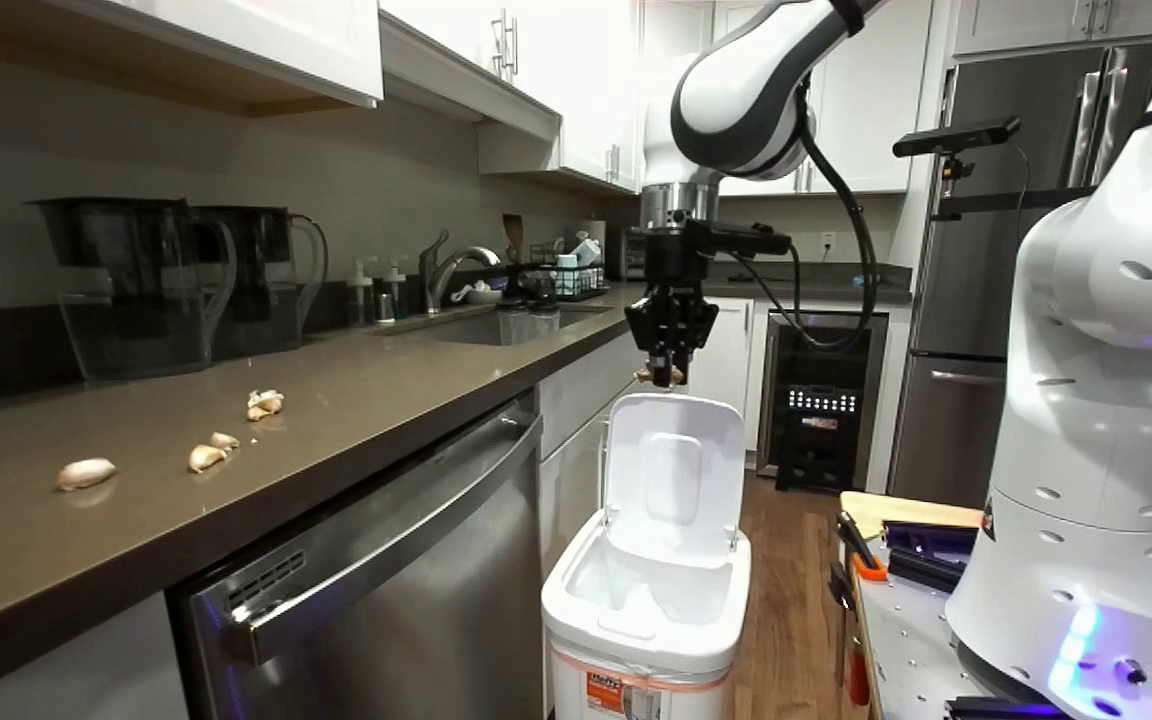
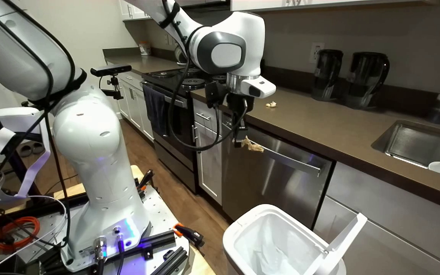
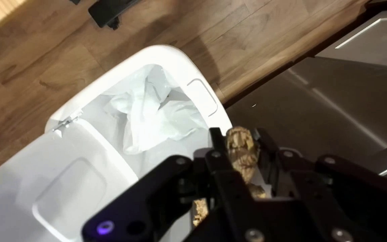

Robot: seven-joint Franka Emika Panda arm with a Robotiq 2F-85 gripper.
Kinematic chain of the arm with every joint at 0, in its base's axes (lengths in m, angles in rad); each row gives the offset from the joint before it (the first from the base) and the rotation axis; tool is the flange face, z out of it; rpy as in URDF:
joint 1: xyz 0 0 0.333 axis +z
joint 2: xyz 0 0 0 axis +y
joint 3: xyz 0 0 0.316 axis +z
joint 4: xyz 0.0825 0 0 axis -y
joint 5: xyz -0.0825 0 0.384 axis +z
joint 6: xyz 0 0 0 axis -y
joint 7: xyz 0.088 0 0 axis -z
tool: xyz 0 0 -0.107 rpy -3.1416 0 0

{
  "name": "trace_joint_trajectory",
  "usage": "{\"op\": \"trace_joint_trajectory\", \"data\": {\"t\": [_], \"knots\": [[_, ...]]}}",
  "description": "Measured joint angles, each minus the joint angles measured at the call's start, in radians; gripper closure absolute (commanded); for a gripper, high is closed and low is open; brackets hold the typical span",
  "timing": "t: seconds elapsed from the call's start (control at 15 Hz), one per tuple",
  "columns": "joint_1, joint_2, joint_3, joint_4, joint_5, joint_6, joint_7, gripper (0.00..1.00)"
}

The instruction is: Put one of the garlic cloves in the bin

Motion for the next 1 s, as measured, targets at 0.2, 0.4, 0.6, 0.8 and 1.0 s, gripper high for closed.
{"op": "trace_joint_trajectory", "data": {"t": [0.2,0.4,0.6,0.8,1.0], "knots": [[-0.063,-0.042,-0.009,-0.044,-0.004,0.017,-0.004,0.93],[-0.105,-0.047,-0.019,-0.049,-0.004,0.044,-0.013,0.93],[-0.125,-0.044,-0.025,-0.047,-0.004,0.063,-0.017,0.47],[-0.130,-0.032,-0.025,-0.033,-0.004,0.075,-0.017,0.30],[-0.127,-0.021,-0.020,-0.009,-0.004,0.080,-0.019,0.11]]}}
